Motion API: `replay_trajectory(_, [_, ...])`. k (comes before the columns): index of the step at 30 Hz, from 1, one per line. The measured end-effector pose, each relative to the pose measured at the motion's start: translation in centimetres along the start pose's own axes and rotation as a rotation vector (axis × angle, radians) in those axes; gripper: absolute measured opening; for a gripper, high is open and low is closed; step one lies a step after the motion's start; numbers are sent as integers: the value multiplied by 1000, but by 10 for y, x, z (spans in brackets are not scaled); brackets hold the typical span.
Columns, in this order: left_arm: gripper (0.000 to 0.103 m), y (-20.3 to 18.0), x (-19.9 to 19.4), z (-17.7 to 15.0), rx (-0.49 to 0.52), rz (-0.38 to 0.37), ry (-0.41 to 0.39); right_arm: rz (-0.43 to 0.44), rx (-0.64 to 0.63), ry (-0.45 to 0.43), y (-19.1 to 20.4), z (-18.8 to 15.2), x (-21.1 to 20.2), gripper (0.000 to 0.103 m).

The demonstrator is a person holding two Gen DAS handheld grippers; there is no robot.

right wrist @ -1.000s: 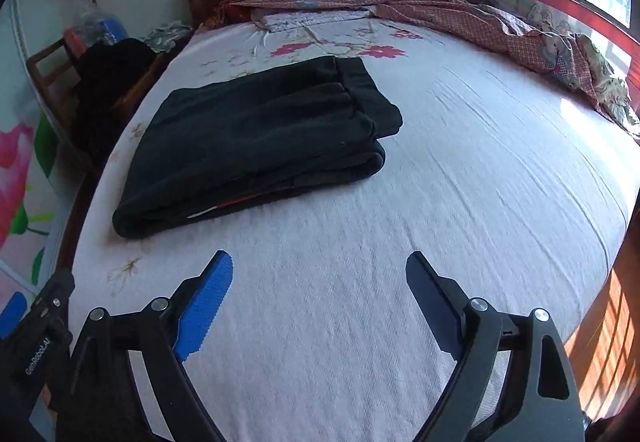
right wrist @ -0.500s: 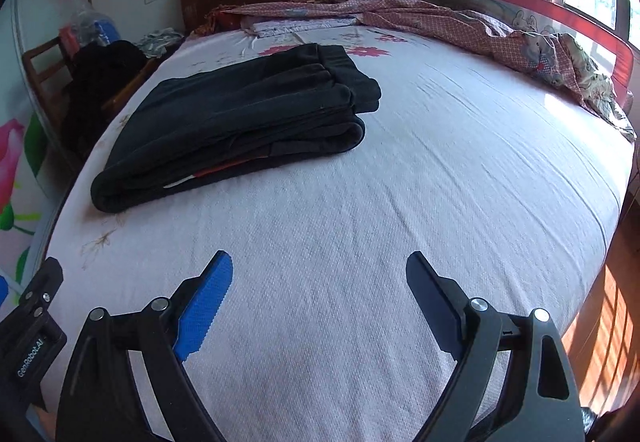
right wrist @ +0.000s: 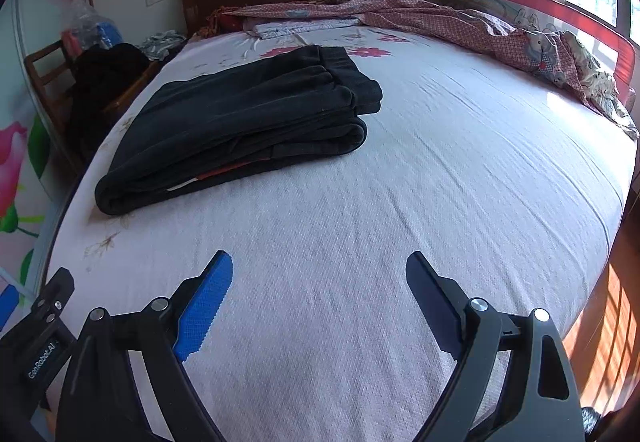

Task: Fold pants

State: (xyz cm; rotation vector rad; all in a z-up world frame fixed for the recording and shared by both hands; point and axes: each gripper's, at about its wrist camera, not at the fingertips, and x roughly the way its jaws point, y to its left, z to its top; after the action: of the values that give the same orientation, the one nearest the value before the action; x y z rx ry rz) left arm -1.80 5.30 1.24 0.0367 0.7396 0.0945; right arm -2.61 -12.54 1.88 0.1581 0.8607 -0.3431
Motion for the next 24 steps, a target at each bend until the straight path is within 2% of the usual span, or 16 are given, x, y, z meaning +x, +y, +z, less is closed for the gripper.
replay_trajectory(24, [101, -1, 4, 0, 5, -10, 18, 9, -9, 9, 3, -2, 0, 88])
